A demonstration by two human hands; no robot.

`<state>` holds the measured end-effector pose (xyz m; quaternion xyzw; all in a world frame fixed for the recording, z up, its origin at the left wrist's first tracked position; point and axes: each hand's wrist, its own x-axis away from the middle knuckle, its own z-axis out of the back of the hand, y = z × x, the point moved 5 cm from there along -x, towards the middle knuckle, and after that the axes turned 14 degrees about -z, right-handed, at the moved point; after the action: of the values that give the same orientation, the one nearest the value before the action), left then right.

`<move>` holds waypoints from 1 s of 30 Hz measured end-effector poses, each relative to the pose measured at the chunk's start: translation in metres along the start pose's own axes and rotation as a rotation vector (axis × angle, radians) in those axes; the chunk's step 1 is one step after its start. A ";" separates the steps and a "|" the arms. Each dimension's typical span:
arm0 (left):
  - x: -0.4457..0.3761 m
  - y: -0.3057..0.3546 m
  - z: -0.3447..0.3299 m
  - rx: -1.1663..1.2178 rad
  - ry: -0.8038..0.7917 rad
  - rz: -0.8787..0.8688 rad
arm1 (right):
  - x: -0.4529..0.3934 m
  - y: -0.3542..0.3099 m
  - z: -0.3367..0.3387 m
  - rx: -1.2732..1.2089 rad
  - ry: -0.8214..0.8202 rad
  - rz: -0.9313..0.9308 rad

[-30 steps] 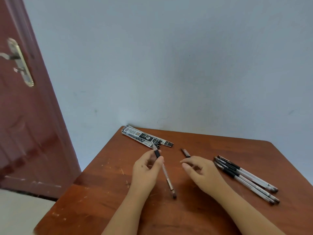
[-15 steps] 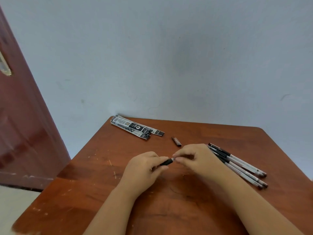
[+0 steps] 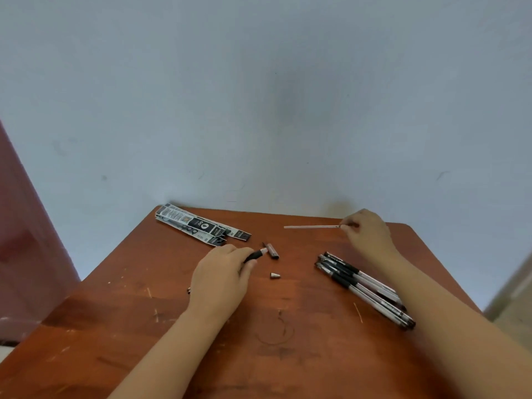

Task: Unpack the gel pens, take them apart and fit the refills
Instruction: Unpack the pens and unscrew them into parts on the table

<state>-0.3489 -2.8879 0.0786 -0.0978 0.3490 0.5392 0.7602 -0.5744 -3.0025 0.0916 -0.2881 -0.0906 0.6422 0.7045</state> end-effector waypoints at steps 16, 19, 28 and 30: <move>-0.002 -0.014 -0.010 0.354 0.095 0.317 | -0.028 0.011 -0.026 0.110 -0.220 0.008; -0.005 -0.009 -0.010 0.427 0.105 0.355 | -0.008 -0.010 -0.011 0.009 -0.211 0.151; 0.002 -0.003 -0.006 1.048 0.328 0.512 | 0.082 -0.064 -0.007 -0.175 -0.466 0.353; 0.003 0.000 -0.009 1.136 0.352 0.527 | 0.096 -0.068 -0.017 -0.159 -0.502 0.341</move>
<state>-0.3520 -2.8902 0.0703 0.3215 0.7116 0.4149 0.4671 -0.4932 -2.9165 0.0899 -0.1857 -0.2619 0.7931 0.5177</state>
